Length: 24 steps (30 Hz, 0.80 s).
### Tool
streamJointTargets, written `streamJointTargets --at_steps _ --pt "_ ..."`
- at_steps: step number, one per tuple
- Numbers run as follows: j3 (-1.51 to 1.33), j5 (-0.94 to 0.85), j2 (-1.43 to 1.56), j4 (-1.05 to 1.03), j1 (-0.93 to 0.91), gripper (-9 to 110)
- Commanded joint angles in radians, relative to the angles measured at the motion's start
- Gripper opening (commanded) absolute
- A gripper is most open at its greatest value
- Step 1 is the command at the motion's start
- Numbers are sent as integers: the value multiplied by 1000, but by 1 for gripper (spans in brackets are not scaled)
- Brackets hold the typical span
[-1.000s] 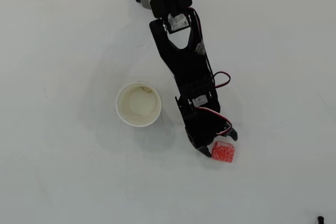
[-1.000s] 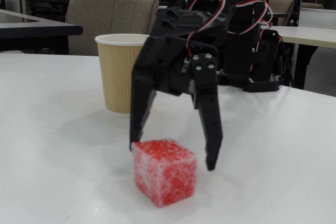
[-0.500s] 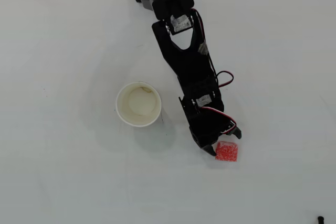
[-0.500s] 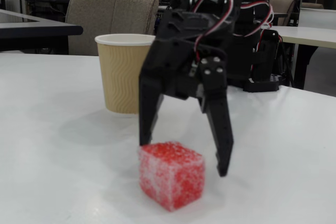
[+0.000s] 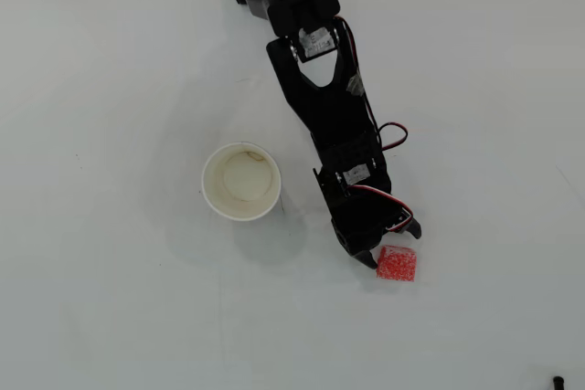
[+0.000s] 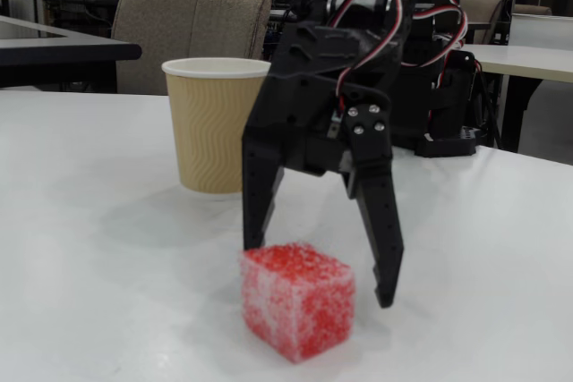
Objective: Grasp a red cube and put it in the cup.
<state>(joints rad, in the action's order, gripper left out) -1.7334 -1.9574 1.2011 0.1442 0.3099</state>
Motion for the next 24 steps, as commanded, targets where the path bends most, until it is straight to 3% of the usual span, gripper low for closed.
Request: streamJointTargets --at_steps 1,24 --pt "98 6 26 -2 9 30" --pt "319 -15 -172 11 -44 30"
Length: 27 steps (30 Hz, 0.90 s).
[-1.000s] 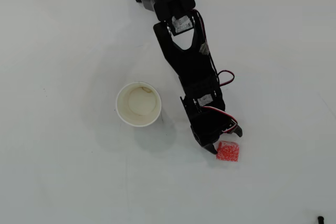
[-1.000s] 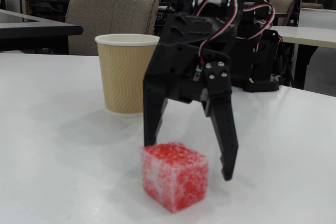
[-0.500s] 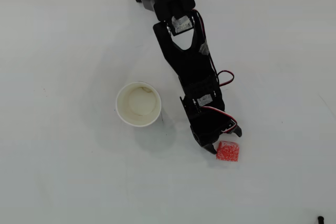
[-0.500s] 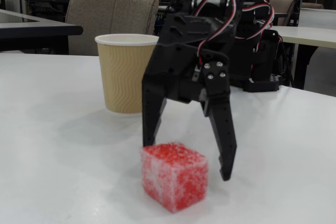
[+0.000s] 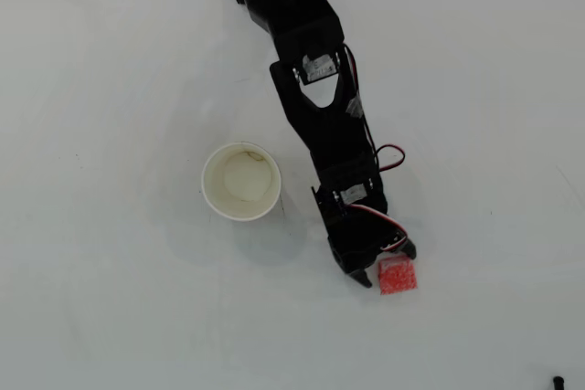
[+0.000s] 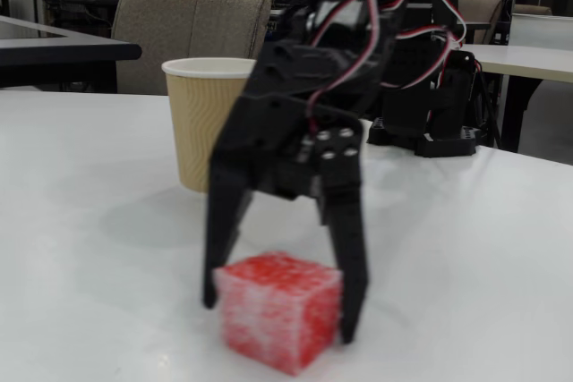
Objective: Grasp a red cube and put it in the cup.
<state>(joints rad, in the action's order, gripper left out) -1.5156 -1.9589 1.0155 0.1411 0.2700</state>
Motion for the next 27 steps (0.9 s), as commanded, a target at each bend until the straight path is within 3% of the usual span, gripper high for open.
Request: streamJointTargets --at_steps 1,27 --pt "104 -14 11 14 -6 30" --pt "127 -15 25 -31 -26 30"
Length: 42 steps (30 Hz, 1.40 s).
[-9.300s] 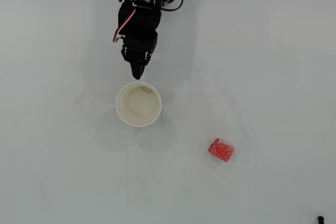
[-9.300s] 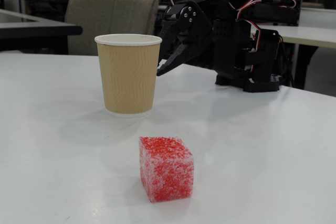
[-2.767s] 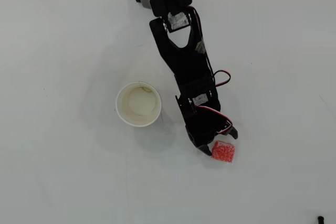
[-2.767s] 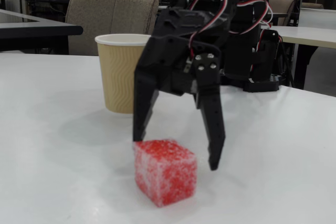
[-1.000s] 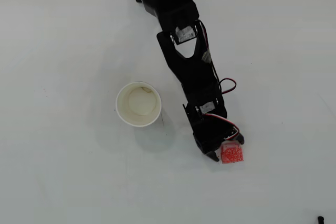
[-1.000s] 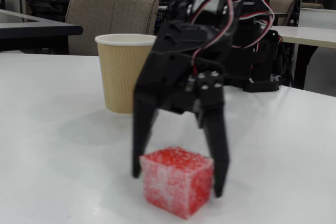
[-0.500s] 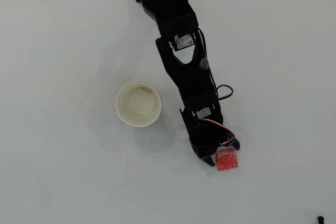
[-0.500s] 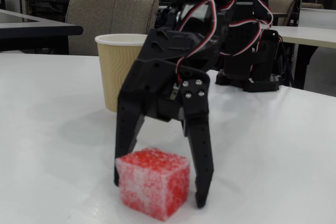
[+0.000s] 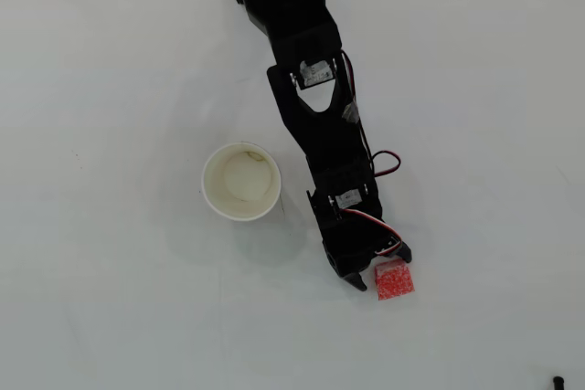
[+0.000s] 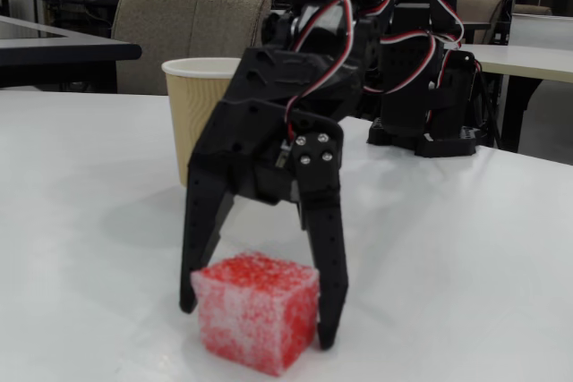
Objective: Grasp a red cube and put it in the cup.
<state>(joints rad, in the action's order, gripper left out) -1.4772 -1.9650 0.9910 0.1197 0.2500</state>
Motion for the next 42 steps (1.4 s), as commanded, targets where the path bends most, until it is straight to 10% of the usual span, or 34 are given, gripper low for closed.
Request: streamJointTargets --at_steps 1,42 --pt "92 -9 49 -12 -6 30" --pt "44 -9 183 -120 -35 34"
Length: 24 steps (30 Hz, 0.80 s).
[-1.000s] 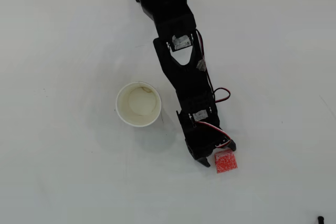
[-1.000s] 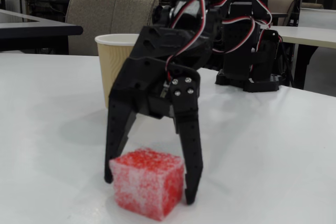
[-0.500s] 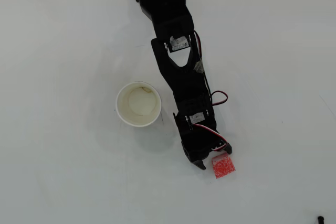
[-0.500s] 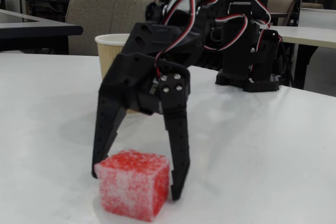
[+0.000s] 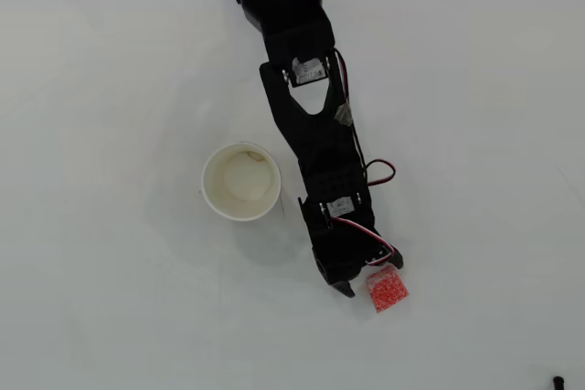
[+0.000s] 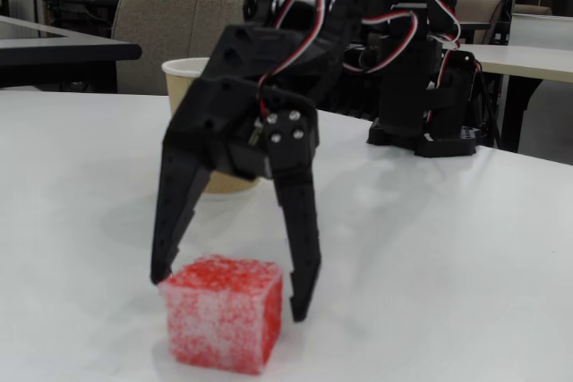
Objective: Grasp a red cube and put it in the cup.
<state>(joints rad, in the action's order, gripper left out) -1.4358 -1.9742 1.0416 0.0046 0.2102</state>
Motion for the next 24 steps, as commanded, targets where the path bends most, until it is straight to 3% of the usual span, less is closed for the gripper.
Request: streamJointTargets --at_steps 1,24 --pt "3 -2 133 -5 3 34" --pt "14 -25 115 8 -35 35"
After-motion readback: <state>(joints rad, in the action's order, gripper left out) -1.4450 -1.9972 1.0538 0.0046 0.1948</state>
